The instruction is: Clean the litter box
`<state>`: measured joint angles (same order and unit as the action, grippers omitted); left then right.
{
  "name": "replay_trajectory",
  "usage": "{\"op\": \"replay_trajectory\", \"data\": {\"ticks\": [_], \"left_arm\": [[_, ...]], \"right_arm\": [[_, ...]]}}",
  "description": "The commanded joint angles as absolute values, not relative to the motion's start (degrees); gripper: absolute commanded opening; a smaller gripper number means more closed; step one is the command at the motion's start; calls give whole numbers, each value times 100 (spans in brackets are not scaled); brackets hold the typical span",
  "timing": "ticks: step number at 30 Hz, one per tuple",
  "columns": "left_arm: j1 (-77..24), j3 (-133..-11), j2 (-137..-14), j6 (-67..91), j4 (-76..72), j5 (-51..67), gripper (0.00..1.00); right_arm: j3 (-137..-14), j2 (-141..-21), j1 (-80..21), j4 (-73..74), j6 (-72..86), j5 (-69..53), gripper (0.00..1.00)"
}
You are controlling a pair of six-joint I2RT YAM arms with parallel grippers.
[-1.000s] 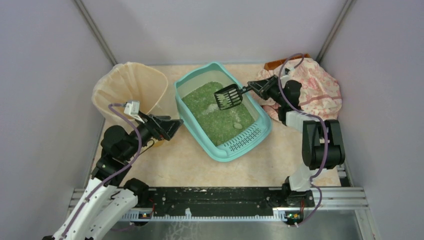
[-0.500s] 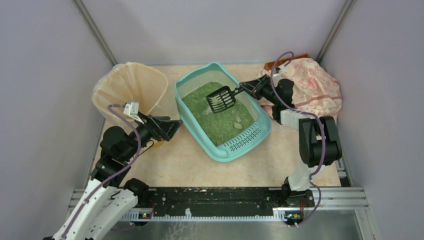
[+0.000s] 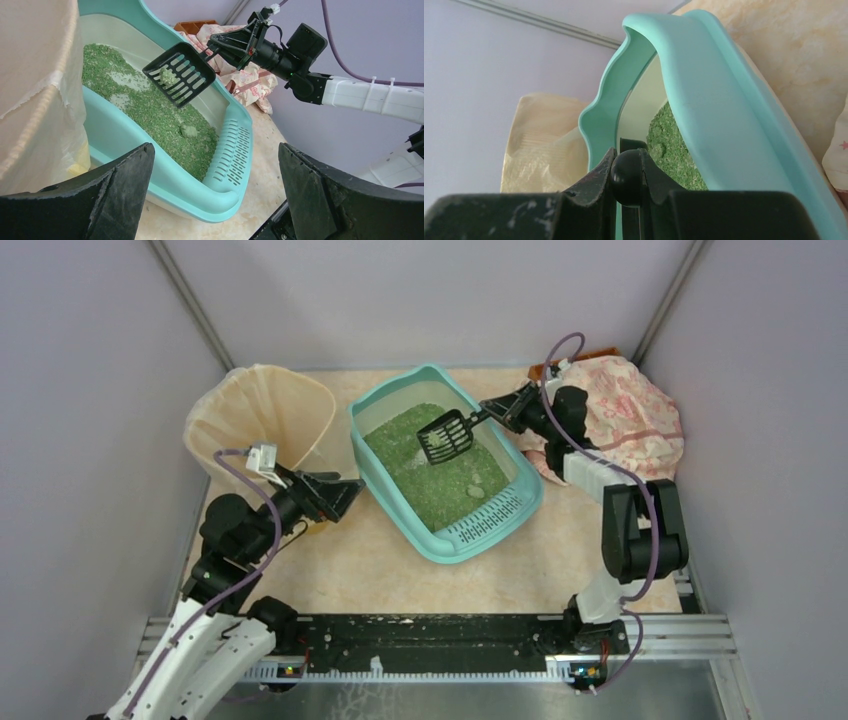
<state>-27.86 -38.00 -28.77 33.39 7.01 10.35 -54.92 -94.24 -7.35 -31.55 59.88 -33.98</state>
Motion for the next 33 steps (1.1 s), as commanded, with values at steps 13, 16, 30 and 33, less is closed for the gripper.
{"op": "replay_trajectory", "data": {"ticks": [13, 16, 30, 33], "left_arm": [[-2775, -4035, -2252, 3175, 1078, 605, 99], [-2777, -4289, -2182, 3033, 1382, 401, 99], [-2770, -4988, -1681, 2236, 2668, -692, 98], [-2775, -4829, -1627, 2269, 2726, -658, 98]], "right_arm": [[-6678, -8957, -865, -2405, 6054, -2987, 0], [-7109, -9092, -972, -2248, 6168, -2933, 0], [-10593, -10655, -2404, -443, 5857, -2573, 0], [-11833, -11225, -2785, 152, 5647, -2500, 0]]}}
